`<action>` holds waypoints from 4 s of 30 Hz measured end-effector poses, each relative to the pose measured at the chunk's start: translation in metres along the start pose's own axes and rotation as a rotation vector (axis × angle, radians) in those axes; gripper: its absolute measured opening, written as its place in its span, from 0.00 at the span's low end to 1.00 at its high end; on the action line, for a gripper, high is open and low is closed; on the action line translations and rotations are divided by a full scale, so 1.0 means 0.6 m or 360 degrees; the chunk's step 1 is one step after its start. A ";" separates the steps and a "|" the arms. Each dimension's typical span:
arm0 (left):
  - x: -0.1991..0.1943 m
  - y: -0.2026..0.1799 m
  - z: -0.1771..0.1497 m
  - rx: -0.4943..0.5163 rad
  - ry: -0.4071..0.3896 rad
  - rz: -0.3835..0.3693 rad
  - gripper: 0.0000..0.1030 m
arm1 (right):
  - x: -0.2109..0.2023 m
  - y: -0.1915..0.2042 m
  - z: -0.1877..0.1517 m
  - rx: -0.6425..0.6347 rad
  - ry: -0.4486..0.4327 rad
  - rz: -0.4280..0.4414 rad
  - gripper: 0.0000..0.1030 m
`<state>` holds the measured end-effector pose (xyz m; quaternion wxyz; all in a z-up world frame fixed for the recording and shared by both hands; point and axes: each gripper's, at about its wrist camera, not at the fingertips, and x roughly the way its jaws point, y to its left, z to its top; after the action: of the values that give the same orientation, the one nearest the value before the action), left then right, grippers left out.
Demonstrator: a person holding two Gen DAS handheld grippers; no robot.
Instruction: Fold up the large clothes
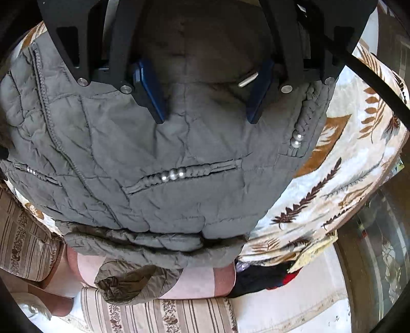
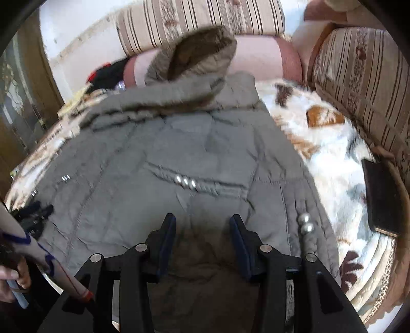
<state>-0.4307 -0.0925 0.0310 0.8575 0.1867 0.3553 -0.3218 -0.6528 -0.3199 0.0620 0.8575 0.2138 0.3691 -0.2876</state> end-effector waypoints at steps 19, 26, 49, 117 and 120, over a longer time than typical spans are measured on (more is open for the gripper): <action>-0.196 -0.081 0.105 0.0105 -0.0312 -0.0191 0.67 | -0.108 0.075 0.028 0.0023 -0.0149 0.0253 0.47; -0.262 -0.073 0.182 0.0100 -0.0476 -0.0206 0.70 | -0.190 0.104 0.125 0.0014 -0.0273 0.0292 0.47; 0.064 0.002 0.339 -0.0218 -0.0278 -0.0197 0.74 | 0.034 0.110 0.353 0.0074 0.0041 0.0073 0.48; 0.206 0.021 0.350 -0.0205 -0.0291 -0.0202 0.74 | 0.164 0.104 0.570 -0.0408 -0.0425 -0.0049 0.06; 0.198 0.042 0.354 -0.0268 -0.0315 -0.0212 0.74 | 0.135 0.128 0.476 -0.0431 -0.0369 0.0046 0.06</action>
<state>-0.2451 -0.2405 0.0905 0.8778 0.0576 0.3062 -0.3638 -0.4117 -0.4555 0.1945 0.9194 0.0671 0.3000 -0.2455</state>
